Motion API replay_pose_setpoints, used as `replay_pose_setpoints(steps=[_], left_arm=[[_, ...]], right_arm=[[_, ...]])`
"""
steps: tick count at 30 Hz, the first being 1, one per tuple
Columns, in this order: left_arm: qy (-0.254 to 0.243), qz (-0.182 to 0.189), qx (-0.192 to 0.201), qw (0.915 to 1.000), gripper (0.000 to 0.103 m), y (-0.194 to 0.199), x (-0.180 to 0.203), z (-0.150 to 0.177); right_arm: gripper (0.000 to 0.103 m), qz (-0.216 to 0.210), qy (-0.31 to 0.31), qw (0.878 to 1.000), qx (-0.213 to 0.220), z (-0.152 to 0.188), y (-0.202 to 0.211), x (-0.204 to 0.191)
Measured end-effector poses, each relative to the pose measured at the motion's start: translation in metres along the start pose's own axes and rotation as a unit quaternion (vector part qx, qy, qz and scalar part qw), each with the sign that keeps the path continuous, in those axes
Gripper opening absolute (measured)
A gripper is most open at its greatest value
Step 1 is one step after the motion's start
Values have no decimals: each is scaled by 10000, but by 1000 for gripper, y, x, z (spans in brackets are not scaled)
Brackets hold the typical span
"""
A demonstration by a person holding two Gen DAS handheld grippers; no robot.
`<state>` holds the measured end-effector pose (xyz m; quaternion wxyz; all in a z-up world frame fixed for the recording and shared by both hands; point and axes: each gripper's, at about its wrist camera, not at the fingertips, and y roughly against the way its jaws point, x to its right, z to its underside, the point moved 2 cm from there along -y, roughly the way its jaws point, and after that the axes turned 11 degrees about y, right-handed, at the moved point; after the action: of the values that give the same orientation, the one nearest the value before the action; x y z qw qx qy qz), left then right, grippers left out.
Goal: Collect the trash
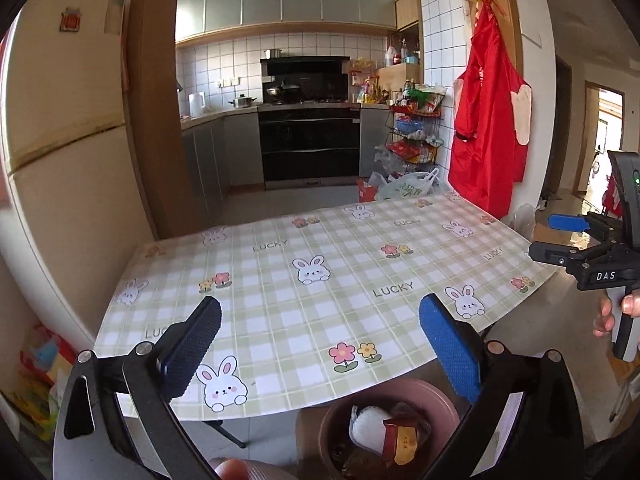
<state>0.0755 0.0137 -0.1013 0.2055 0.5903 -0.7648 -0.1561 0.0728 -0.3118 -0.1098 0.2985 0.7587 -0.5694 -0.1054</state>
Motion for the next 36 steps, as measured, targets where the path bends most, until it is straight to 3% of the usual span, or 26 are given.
replay_pose_setpoints(steps=[11, 36], left_arm=[[-187, 16, 425, 9989, 97, 23, 19, -23], [-71, -15, 427, 9991, 97, 27, 14, -28]], right_arm=[[97, 355, 41, 9990, 258, -21, 30, 3], [97, 546, 101, 9980, 318, -25, 40, 2]])
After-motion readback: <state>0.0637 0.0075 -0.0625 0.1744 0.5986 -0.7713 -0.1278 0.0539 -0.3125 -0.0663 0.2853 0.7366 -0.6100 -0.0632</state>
